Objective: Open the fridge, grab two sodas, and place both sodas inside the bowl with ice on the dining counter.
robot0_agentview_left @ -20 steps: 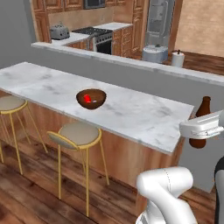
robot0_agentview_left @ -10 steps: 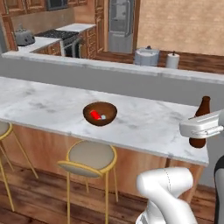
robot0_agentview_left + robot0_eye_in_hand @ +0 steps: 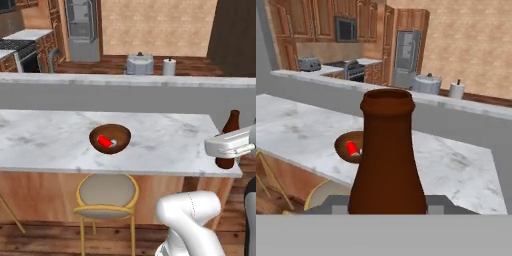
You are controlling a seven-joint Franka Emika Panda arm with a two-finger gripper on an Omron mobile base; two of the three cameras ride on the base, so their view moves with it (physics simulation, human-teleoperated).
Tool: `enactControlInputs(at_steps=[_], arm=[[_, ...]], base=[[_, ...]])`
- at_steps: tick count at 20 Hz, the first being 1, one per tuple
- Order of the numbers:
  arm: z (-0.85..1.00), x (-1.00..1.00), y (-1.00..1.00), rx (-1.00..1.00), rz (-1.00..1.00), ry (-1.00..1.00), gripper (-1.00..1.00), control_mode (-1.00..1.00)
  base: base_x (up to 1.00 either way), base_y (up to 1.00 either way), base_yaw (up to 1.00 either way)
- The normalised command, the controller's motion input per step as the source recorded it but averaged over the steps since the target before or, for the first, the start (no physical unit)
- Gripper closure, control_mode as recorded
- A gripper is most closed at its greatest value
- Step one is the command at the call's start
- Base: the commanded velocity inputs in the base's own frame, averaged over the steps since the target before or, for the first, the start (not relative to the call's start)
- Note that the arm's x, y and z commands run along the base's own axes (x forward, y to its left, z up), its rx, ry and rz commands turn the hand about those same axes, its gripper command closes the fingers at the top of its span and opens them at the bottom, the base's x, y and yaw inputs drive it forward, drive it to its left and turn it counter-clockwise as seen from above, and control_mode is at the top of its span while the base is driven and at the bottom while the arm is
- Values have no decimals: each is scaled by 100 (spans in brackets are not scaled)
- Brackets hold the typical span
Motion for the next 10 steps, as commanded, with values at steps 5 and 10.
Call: enactControlInputs(at_steps=[5, 10], arm=[[0, 0, 0, 0, 0, 0, 100, 100], [0, 0, 0, 0, 0, 0, 100, 100]], base=[[0, 74, -46], [-4, 78, -43]])
